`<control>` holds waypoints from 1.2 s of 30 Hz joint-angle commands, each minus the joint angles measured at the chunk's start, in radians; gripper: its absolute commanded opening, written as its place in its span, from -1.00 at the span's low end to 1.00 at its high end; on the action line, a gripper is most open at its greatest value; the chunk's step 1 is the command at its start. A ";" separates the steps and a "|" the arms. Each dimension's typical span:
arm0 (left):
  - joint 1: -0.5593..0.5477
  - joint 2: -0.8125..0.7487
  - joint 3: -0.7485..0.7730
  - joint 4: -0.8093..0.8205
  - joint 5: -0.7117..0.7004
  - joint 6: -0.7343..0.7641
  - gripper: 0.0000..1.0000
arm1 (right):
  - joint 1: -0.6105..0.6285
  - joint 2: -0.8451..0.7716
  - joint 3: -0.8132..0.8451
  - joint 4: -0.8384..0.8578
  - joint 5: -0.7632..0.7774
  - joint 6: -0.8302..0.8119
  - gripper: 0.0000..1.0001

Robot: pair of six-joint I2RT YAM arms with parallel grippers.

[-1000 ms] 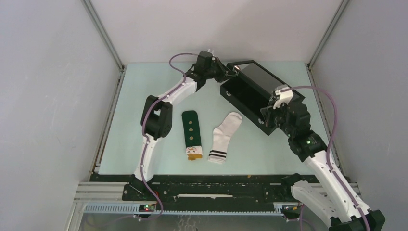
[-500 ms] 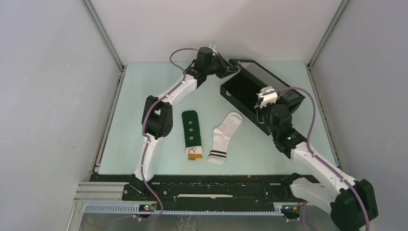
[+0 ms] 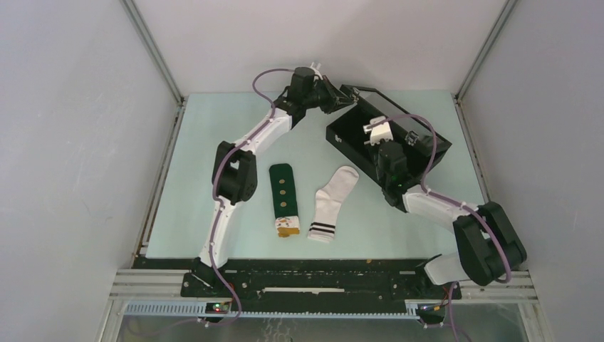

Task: Roll the socks
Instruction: Open the storage box at the center of the board.

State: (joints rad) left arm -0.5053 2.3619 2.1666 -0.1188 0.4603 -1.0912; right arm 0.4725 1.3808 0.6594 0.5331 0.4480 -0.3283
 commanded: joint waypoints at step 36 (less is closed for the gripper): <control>0.024 -0.821 -0.799 -0.112 -0.111 0.319 -1.00 | -0.262 0.223 0.401 0.049 0.007 -0.026 -1.00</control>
State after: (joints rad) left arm -0.4862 1.7428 1.4399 -0.1459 0.4034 -0.9024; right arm 0.2337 1.5795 1.0023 0.5594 0.4553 -0.3500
